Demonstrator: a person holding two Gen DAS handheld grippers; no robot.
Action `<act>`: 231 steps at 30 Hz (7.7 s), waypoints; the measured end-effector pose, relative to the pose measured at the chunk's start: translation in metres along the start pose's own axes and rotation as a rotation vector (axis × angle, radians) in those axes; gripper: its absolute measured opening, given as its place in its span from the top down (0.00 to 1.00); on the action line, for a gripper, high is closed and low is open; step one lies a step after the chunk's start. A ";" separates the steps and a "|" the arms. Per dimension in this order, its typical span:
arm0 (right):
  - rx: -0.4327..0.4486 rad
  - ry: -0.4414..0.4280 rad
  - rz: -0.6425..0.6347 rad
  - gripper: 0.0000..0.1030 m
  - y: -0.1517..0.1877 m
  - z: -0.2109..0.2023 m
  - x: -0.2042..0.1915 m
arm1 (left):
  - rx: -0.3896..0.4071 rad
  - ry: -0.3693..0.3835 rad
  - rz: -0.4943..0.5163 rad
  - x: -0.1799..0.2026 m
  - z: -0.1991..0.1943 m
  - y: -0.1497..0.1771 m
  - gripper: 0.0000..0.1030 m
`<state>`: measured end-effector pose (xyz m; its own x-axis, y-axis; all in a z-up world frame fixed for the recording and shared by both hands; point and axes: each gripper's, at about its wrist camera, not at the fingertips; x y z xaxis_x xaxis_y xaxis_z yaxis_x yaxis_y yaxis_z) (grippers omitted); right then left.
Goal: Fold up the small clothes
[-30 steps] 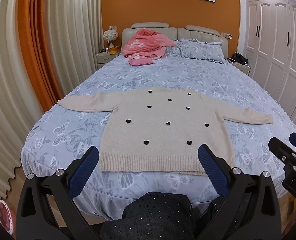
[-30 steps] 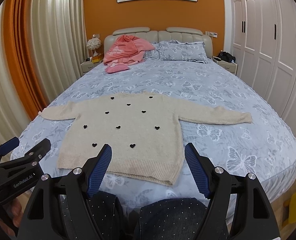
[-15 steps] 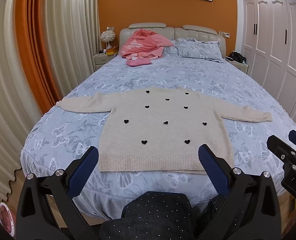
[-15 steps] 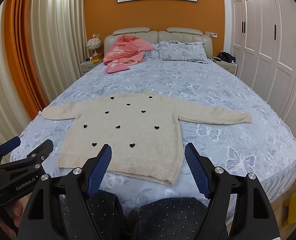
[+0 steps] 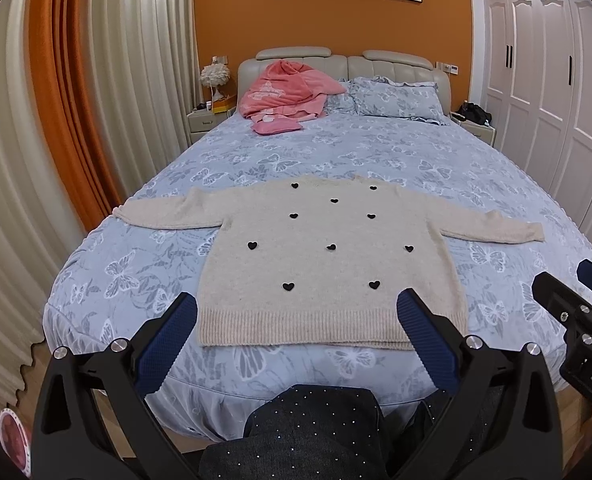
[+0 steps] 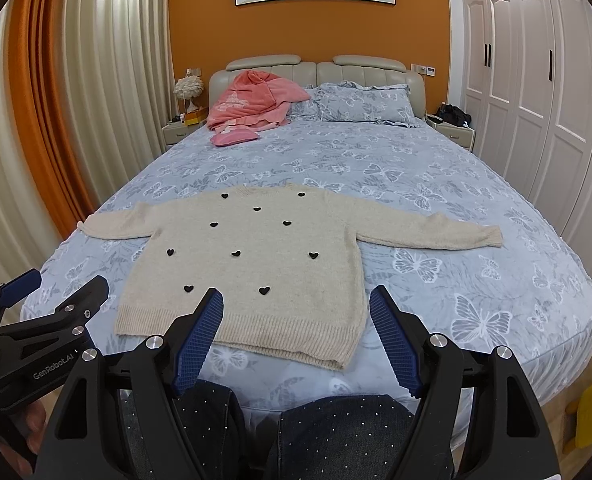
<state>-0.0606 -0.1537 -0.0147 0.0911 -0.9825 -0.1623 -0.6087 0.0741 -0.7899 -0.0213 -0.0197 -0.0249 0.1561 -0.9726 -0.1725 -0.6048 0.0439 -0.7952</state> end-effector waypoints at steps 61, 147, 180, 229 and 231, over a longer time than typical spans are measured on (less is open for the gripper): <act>-0.027 0.195 0.753 0.33 -0.041 0.217 0.487 | -0.280 0.137 -0.171 0.086 0.196 -0.026 0.05; -0.177 -0.236 0.245 0.97 -0.167 0.446 0.262 | -0.292 0.331 -0.525 0.043 0.516 -0.066 0.88; -0.349 -0.223 0.104 0.79 -0.064 0.340 0.152 | -0.145 -0.185 -1.085 -0.319 0.497 -0.071 0.27; -0.259 -0.172 0.314 0.61 -0.041 0.210 0.214 | -0.038 0.517 -0.060 0.131 0.340 -0.186 0.88; -0.270 -0.169 0.305 0.60 -0.042 0.220 0.219 | -0.127 0.491 -0.054 0.135 0.354 -0.147 0.73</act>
<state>0.1588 -0.3343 -0.1472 -0.0106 -0.8795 -0.4758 -0.8097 0.2868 -0.5120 0.3646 -0.0763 -0.1370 -0.1772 -0.9667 0.1848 -0.7010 -0.0078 -0.7132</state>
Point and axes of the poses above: each gripper's, at about its wrist camera, not at the fingertips, and z roughly the way its jaws point, x to its right, y to its underside, and after that the axes turned 13 degrees about -y, right-handed
